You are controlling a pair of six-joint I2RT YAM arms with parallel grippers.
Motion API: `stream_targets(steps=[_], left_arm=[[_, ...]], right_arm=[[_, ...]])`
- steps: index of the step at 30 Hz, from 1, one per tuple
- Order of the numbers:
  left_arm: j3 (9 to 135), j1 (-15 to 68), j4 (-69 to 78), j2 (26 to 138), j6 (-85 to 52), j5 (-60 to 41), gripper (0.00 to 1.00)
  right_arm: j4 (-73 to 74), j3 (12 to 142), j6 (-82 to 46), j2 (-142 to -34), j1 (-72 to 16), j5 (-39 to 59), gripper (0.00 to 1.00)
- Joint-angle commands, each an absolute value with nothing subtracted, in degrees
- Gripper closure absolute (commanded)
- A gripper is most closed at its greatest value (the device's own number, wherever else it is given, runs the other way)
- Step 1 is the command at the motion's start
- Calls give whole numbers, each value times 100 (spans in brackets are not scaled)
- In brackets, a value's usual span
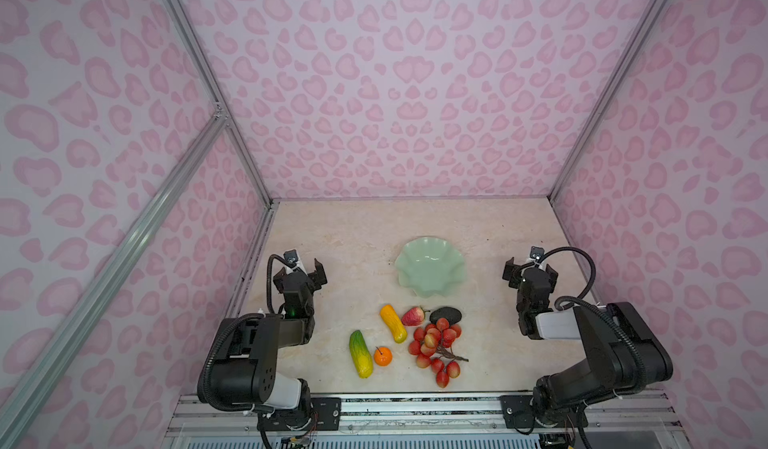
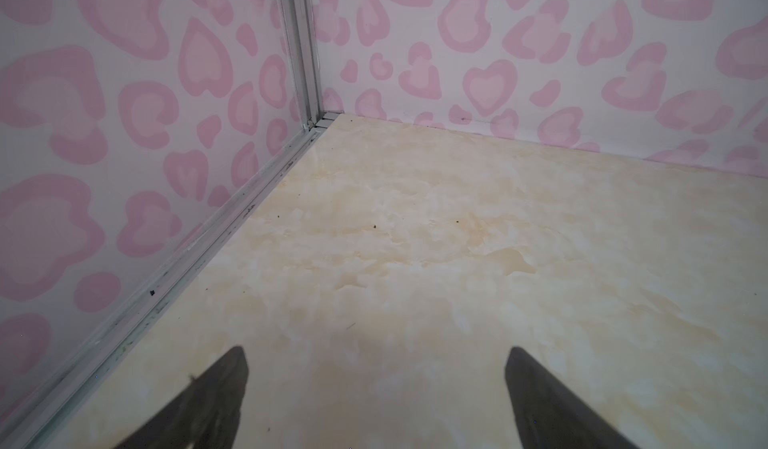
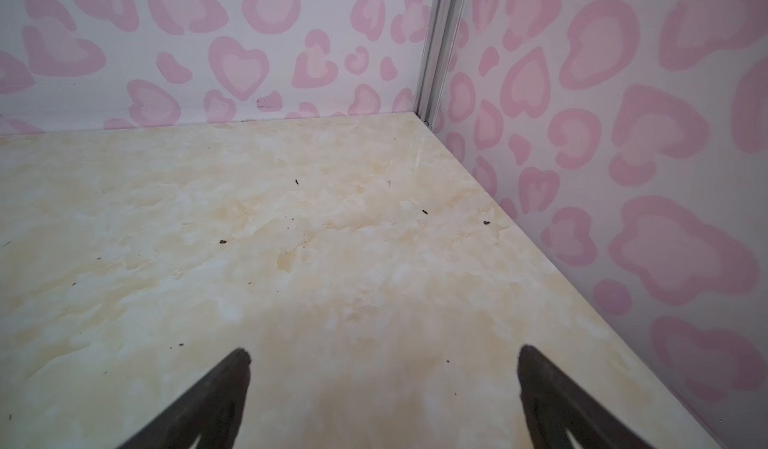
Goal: Place and organize the fake fruits in the fruit bowl
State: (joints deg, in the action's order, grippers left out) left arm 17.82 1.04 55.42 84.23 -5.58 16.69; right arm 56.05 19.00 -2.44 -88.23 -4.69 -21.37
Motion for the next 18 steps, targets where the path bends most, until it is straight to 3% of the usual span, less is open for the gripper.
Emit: stream_targets(steps=[1,18], left_arm=[[1785,92,5787,8420,-544,1625,3],[1802,95,5774,8427,-548,1613,3]], right_arm=[[5658,1908,-281,-8829,-472,-2163,0],[5642,1917,-290,-8824,-447,-2113,0]])
